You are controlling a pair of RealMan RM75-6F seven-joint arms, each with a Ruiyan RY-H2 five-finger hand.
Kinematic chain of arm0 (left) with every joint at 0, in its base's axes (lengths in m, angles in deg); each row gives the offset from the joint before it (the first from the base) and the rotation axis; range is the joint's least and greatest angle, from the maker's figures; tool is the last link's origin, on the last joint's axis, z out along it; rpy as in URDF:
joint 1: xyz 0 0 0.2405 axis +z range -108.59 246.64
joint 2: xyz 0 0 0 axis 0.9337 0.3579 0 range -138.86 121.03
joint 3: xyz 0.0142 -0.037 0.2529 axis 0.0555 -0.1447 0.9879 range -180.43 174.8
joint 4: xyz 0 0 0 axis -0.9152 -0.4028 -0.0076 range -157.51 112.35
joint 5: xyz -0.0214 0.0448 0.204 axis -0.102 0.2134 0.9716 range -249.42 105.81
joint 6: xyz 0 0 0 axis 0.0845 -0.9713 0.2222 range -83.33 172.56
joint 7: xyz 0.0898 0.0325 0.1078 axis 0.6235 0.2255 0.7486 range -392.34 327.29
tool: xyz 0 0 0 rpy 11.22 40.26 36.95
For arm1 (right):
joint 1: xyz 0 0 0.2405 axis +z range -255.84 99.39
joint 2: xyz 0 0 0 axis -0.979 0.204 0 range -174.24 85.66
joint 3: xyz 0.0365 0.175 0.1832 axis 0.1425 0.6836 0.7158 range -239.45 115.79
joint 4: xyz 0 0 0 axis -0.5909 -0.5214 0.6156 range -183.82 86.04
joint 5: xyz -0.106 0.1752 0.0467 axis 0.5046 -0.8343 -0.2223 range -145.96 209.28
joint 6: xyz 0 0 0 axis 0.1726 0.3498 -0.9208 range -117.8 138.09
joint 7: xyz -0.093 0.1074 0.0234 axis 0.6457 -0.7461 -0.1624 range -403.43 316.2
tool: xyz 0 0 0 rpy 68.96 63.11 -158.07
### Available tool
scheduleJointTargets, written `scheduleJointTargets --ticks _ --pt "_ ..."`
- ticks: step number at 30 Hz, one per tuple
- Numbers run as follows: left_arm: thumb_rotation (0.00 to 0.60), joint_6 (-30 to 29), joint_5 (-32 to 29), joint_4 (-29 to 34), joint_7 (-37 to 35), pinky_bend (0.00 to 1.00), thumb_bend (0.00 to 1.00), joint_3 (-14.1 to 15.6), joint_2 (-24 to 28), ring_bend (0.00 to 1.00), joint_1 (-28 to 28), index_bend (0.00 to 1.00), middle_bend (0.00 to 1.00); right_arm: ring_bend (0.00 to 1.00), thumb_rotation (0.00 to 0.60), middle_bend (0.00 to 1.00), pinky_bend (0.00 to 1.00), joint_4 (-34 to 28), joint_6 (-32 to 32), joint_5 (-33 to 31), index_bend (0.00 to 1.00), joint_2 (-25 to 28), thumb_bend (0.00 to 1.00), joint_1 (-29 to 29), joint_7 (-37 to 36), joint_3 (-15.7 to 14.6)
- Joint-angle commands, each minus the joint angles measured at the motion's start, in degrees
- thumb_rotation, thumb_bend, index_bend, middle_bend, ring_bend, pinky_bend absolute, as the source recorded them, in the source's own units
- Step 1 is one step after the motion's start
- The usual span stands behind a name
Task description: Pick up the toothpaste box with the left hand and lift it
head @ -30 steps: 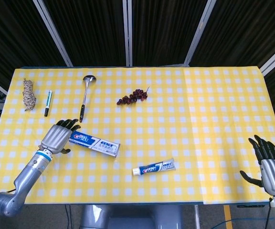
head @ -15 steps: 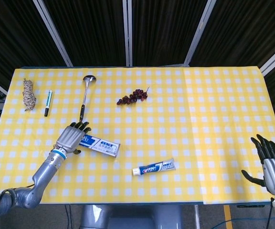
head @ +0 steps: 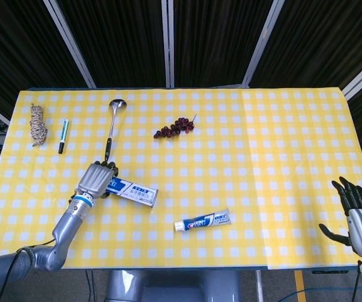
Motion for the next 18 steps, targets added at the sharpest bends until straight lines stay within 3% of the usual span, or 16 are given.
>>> scheduleJointTargets --ticks 1,11,18 --pt "0.6 -1.2 1.3 -1.5 -1.5 0.45 0.33 0.2 -1.2 0.41 0.6 0.58 0.42 0.0 0.6 0.0 0.0 0.0 0.0 0.0 0.0 0.0 0.08 0.0 0.1 0.0" --pt "0.6 -4.7 5.2 -1.5 -5.5 0.46 0.36 -0.4 0.3 0.43 1.7 0.63 0.45 0.0 0.6 0.0 0.0 -0.2 0.0 0.1 0.0 -0.2 0.09 0.0 0.6 -0.1" --pt "0.6 -6.3 6.6 2.4 -6.6 0.46 0.36 -2.4 4.7 0.43 1.5 0.63 0.45 0.0 0.6 0.0 0.0 -0.4 -0.3 0.2 0.0 0.0 0.08 -0.1 0.4 -0.1"
